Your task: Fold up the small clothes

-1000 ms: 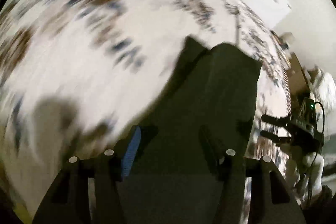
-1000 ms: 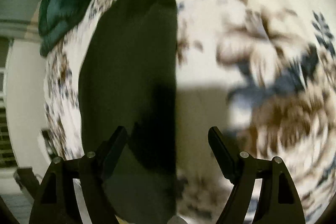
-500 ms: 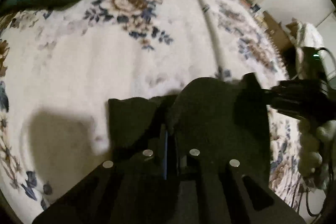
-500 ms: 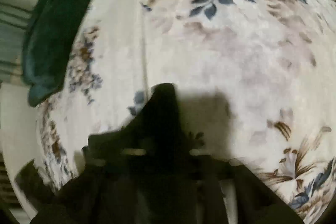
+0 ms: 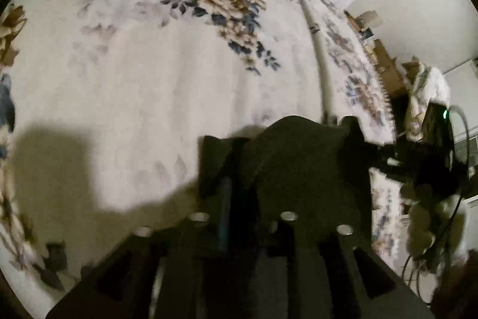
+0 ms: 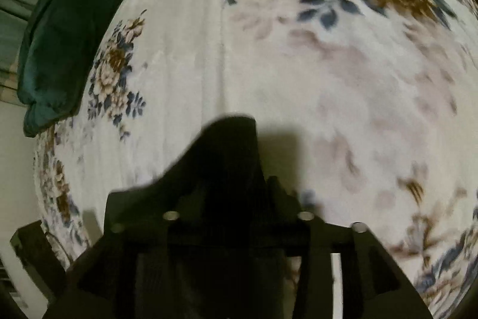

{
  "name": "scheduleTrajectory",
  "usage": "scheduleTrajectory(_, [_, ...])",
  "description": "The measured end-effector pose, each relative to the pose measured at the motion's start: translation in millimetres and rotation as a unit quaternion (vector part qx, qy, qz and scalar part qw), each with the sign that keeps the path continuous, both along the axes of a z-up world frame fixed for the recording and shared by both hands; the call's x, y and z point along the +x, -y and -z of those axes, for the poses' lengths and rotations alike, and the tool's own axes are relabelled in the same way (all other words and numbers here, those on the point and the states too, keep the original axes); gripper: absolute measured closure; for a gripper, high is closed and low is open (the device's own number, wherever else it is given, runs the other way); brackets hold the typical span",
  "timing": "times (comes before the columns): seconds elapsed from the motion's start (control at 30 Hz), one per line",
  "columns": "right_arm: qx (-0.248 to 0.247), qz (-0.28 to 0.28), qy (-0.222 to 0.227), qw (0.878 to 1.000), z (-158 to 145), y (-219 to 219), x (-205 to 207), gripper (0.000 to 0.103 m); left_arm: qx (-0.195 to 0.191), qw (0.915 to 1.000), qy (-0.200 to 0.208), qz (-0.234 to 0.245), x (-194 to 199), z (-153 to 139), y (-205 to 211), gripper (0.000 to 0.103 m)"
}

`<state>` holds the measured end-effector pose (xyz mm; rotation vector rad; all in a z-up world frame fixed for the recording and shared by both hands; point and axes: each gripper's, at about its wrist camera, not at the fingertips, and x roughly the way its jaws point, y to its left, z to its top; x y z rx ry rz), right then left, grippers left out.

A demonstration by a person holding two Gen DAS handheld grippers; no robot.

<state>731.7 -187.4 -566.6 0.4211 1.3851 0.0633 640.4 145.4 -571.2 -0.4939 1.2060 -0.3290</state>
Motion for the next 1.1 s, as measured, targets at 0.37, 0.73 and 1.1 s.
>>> scheduleTrajectory(0.37, [0.063,0.008,-0.041,0.997,19,18,-103,0.043,0.053,0.9979,-0.020,0.031,-34,20,1,0.051])
scheduleTrajectory(0.73, [0.103,0.005,-0.053,0.993,-30,21,-234,0.042,-0.025,0.9987,-0.005,-0.045,-177,-58,-48,0.051])
scheduleTrajectory(1.1, [0.124,0.010,-0.203,0.971,43,-10,-482,0.042,0.048,0.9800,-0.173,-0.086,-401,12,-42,0.050])
